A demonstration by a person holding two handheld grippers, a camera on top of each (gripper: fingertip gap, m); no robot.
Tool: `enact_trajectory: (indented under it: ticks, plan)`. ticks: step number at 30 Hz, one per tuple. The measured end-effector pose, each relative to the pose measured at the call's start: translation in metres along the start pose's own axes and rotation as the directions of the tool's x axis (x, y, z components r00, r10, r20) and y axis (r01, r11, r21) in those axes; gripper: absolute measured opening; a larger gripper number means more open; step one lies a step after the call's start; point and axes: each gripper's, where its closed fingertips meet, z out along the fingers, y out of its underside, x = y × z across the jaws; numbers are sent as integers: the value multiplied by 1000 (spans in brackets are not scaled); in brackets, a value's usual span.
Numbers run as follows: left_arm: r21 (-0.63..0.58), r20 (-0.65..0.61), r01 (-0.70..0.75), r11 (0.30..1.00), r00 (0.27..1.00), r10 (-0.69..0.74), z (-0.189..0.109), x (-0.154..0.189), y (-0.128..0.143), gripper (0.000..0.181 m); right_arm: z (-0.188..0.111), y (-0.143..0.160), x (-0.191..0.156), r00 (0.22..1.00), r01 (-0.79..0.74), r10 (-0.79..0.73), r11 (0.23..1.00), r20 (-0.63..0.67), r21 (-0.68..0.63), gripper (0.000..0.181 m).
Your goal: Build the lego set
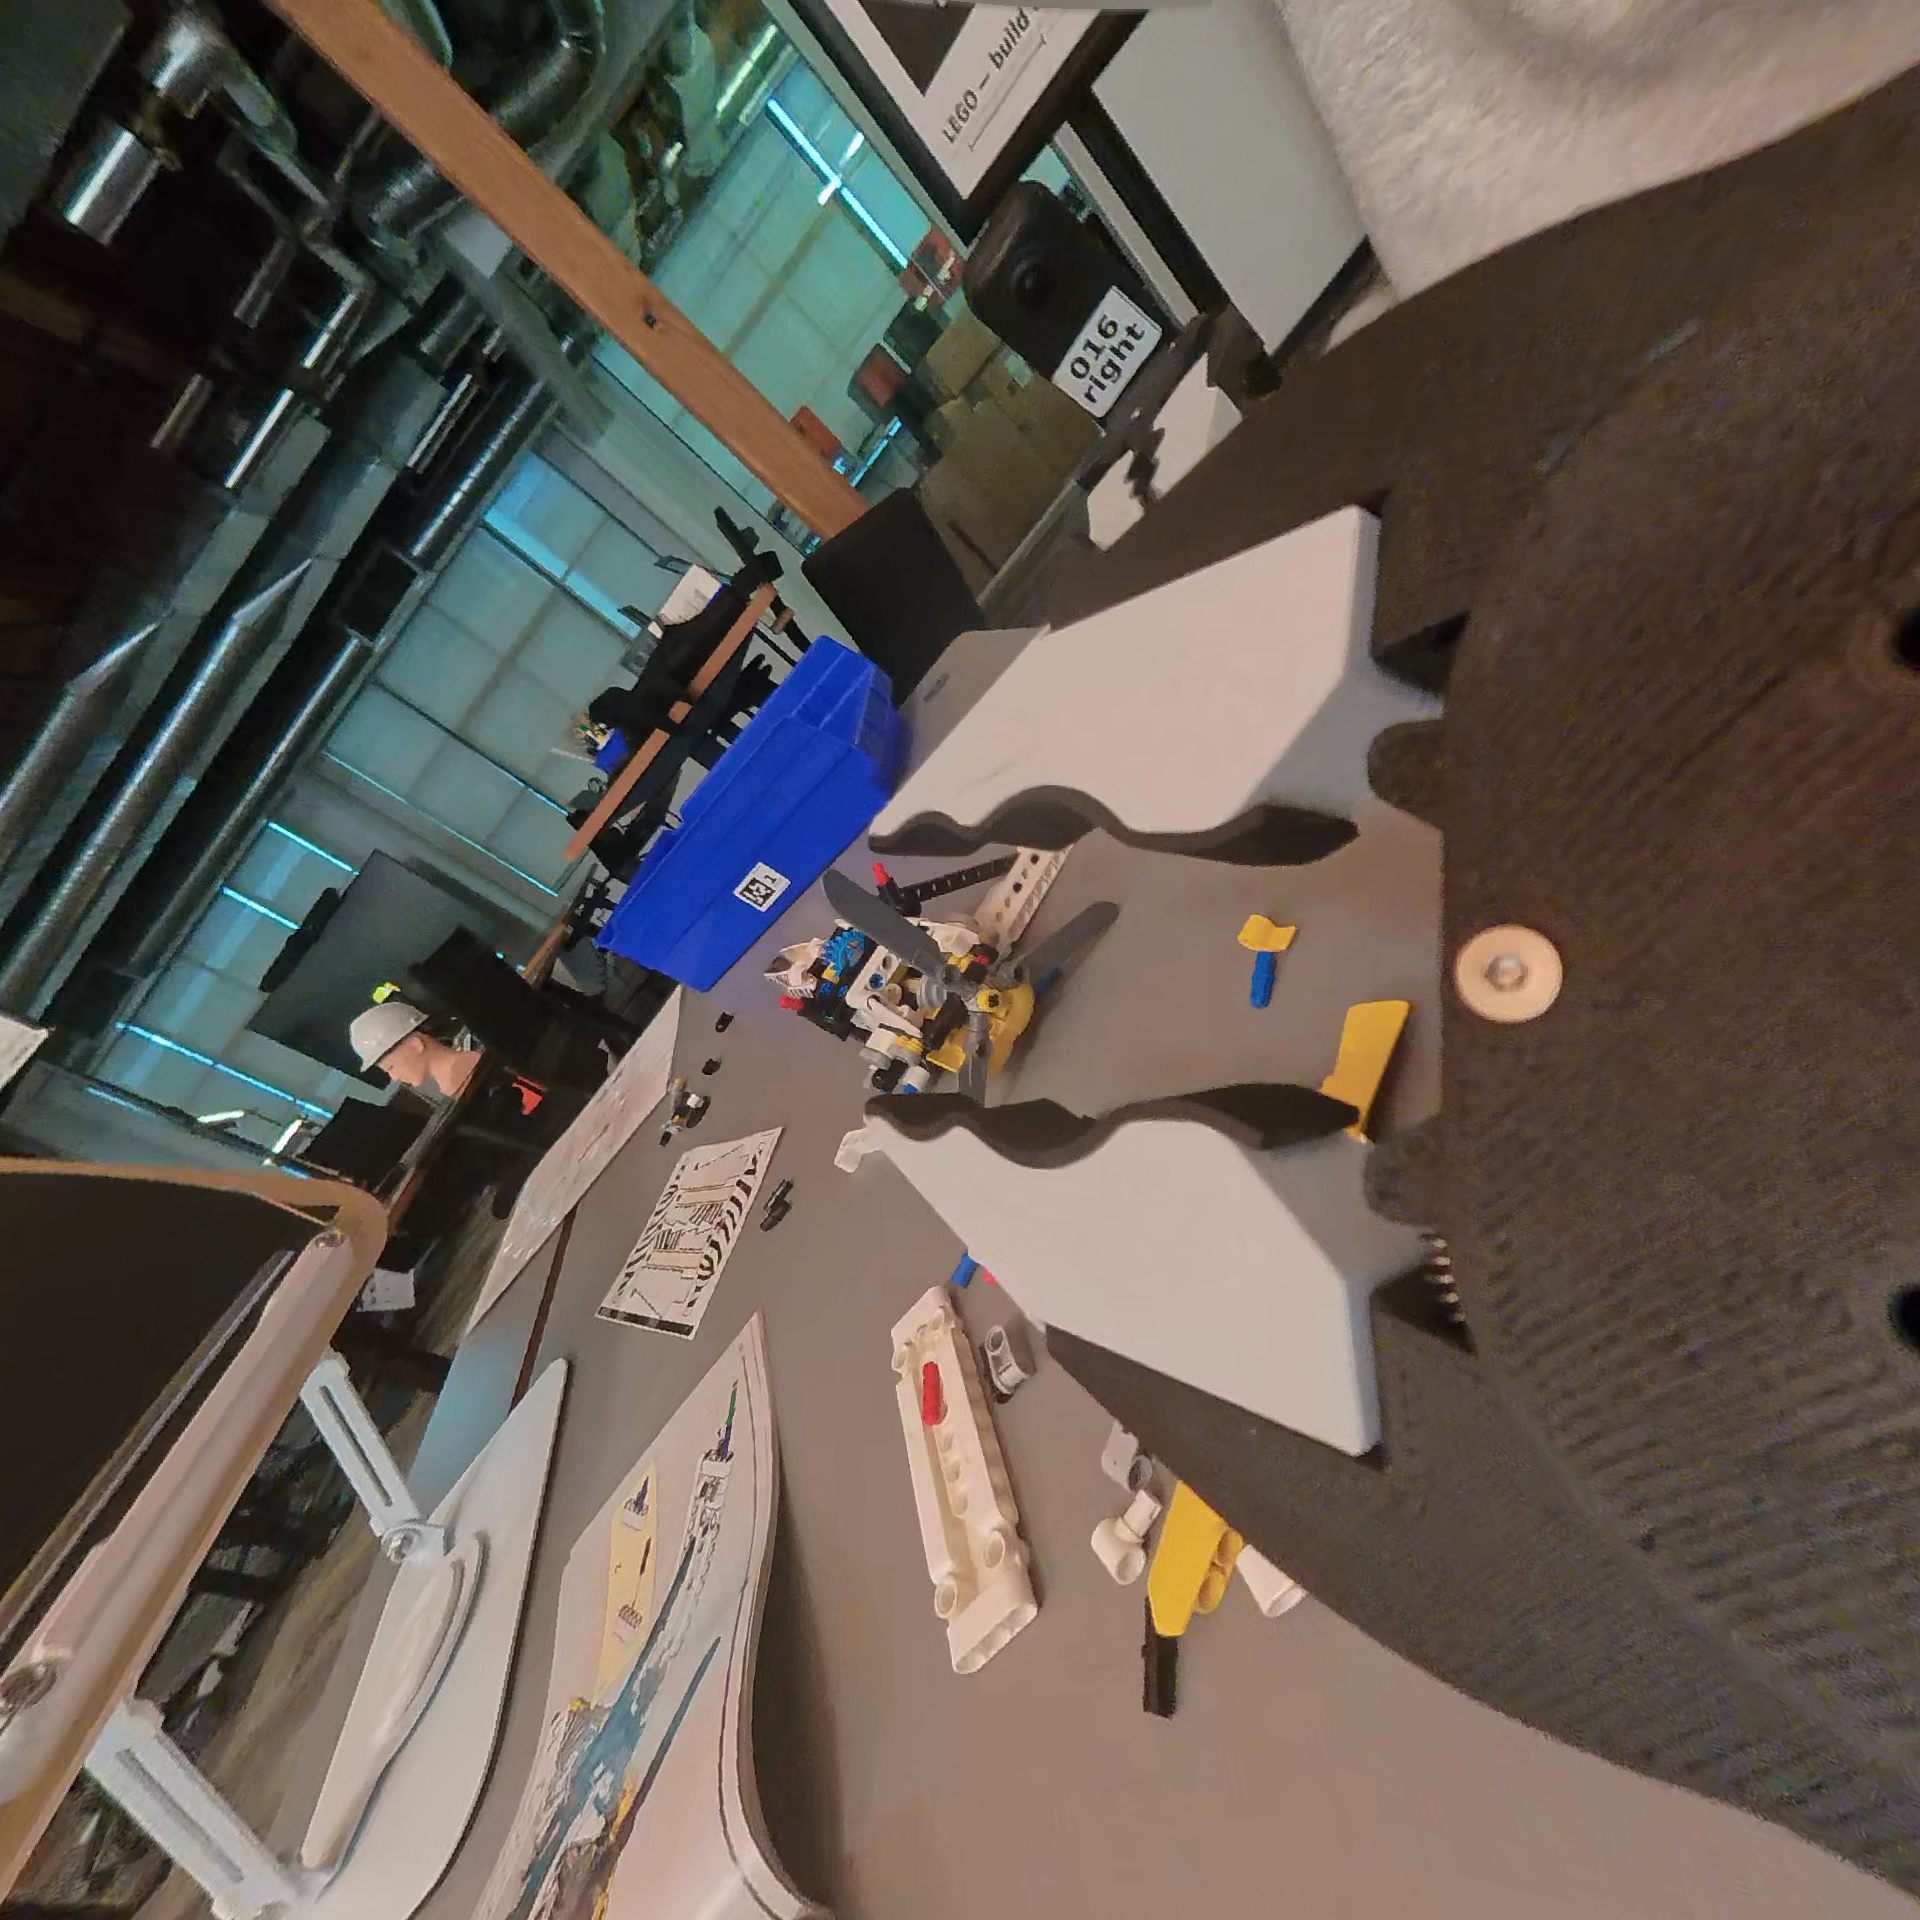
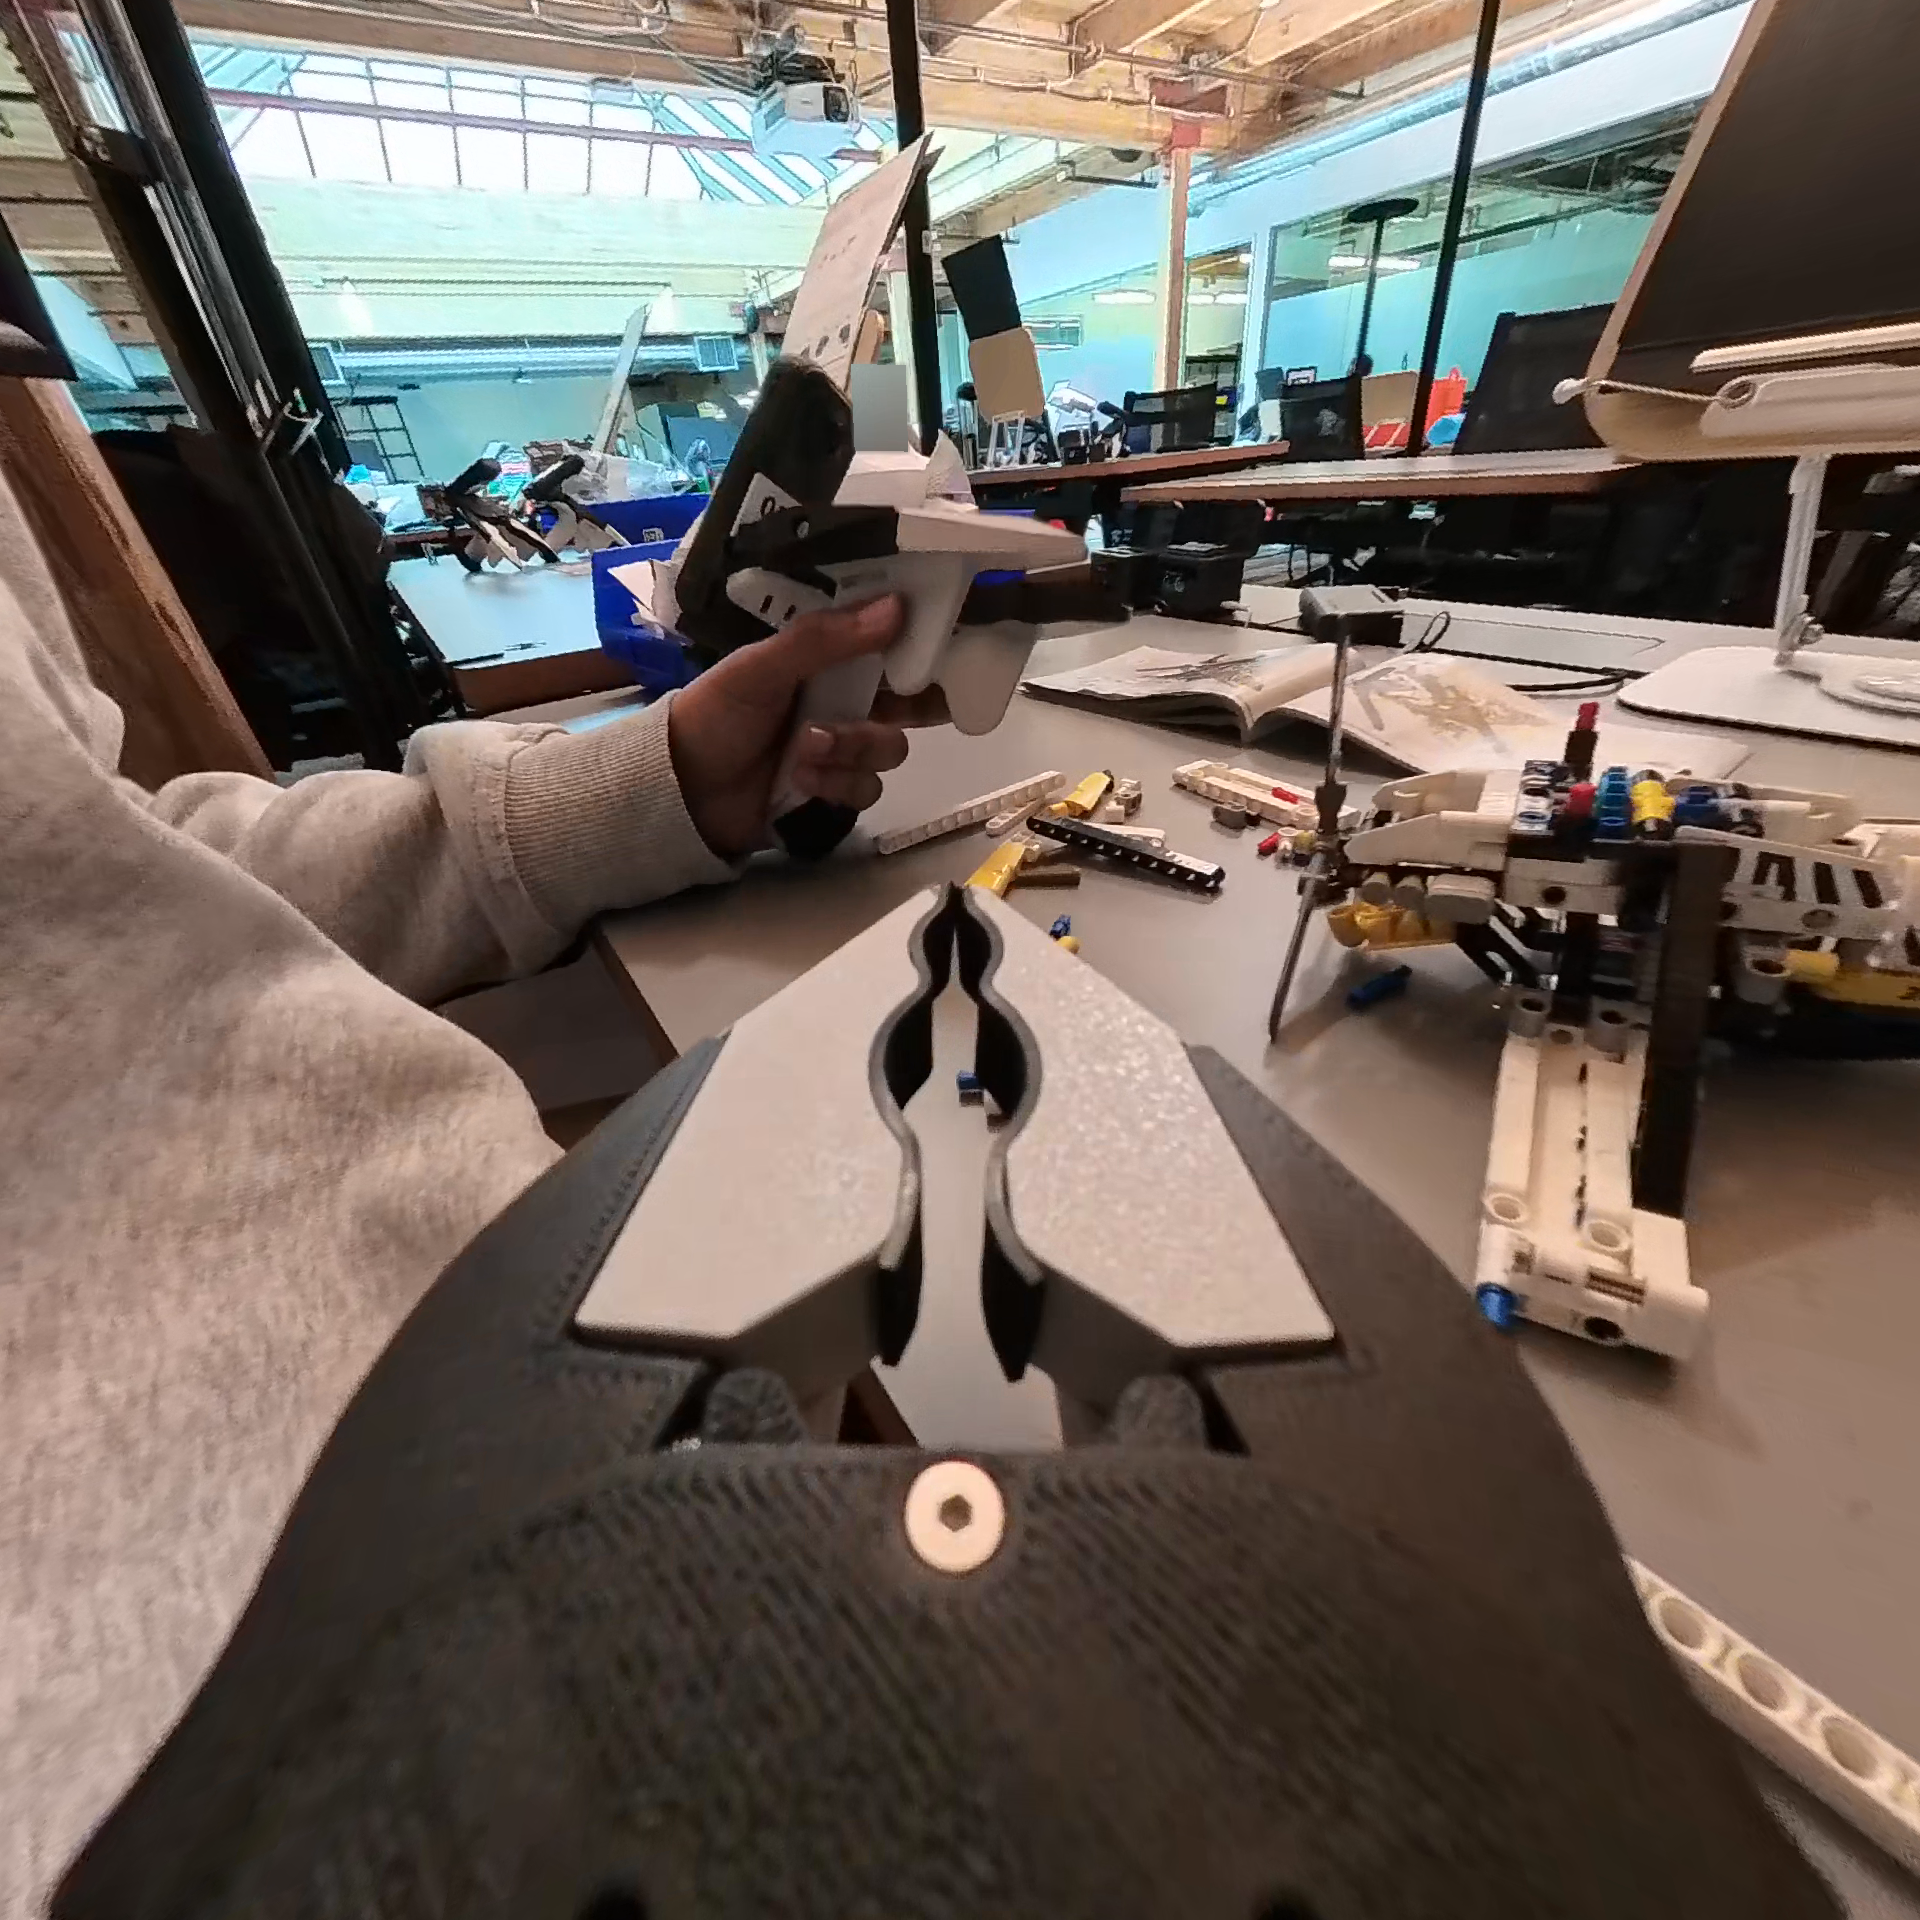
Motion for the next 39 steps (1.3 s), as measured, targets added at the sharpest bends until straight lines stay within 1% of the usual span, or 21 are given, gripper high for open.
enact_trajectory:
  ticks: [5,7,10,12,14,17,20,23,39]
  plan:
    - [-37,18,-52,998,998,53,3,3,7,44,0,-2,4,1000,-13,13,1000,-17,1,0]
    - [-43,16,-54,998,998,55,3,3,8,44,-4,-8,6,999,6,-6,1000,-37,17,0]
    - [-40,7,-44,998,999,44,2,4,7,44,-15,-15,20,984,132,-130,991,-126,8,0]
    - [-39,3,-37,999,999,38,2,5,7,44,-26,-17,35,965,168,-168,986,-201,-14,0]
    - [-43,-1,-33,999,999,33,2,5,8,44,-31,-17,42,975,106,-102,994,-199,11,0]
    - [-51,-14,-26,998,1000,26,3,7,10,44,-32,-12,49,989,-16,18,1000,-150,10,0]
    - [-51,-14,-20,998,1000,20,3,6,10,44,-41,-20,58,984,-47,55,998,-169,53,0]
    - [-44,-13,-8,999,1000,7,3,4,9,44,-44,-22,62,982,-107,118,991,-150,78,0]
    - [-38,0,17,999,1000,-17,4,-2,6,45,-41,-19,61,984,-106,114,992,-139,62,0]
